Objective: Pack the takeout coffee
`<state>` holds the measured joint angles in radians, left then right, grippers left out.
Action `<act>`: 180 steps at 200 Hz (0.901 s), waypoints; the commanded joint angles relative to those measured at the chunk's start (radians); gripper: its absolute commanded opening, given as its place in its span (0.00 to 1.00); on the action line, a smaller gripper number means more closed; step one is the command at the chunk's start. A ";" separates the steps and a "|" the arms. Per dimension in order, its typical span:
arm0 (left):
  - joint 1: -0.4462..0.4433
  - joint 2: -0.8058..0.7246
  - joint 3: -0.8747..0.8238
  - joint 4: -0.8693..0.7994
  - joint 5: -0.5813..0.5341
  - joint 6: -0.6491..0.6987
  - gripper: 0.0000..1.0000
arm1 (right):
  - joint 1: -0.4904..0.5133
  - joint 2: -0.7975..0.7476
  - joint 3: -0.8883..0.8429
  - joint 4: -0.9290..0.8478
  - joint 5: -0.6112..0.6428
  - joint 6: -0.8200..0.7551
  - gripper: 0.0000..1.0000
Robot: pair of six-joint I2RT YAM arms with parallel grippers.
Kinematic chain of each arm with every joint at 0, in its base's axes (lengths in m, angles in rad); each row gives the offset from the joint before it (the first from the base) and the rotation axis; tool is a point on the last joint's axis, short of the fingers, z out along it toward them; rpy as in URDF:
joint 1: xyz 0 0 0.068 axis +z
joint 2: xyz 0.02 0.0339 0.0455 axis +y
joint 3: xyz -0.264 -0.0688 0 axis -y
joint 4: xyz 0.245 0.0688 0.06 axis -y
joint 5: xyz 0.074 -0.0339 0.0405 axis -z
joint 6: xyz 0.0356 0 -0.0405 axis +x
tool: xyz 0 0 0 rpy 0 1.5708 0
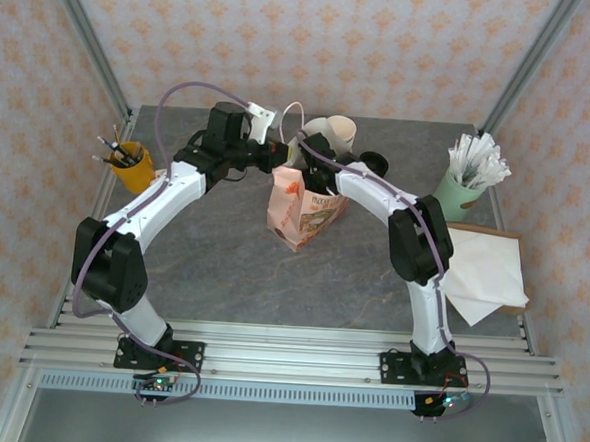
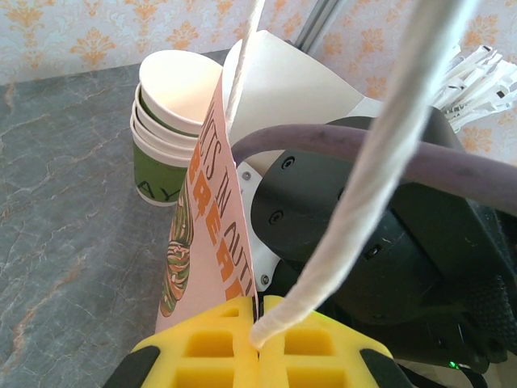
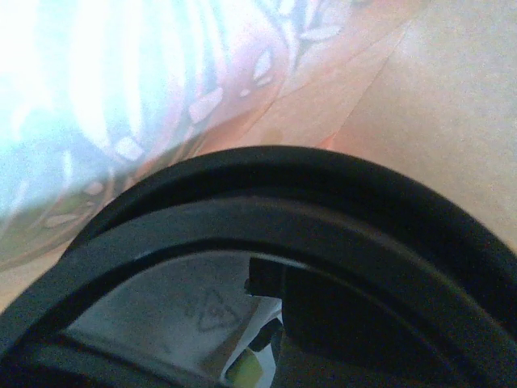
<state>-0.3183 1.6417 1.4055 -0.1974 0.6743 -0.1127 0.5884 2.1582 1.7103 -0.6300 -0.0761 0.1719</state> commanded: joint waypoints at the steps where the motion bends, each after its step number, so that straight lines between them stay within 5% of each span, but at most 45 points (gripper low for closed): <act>1: 0.015 -0.008 0.005 0.035 -0.005 0.043 0.00 | 0.039 0.368 -0.282 -0.350 -0.243 0.024 0.22; 180: 0.024 -0.008 -0.019 0.030 0.006 0.081 0.00 | 0.051 0.477 -0.295 -0.257 -0.272 0.059 0.22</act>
<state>-0.3111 1.6409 1.3987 -0.1936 0.6926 -0.0807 0.5903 2.1517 1.6814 -0.5953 -0.0757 0.1761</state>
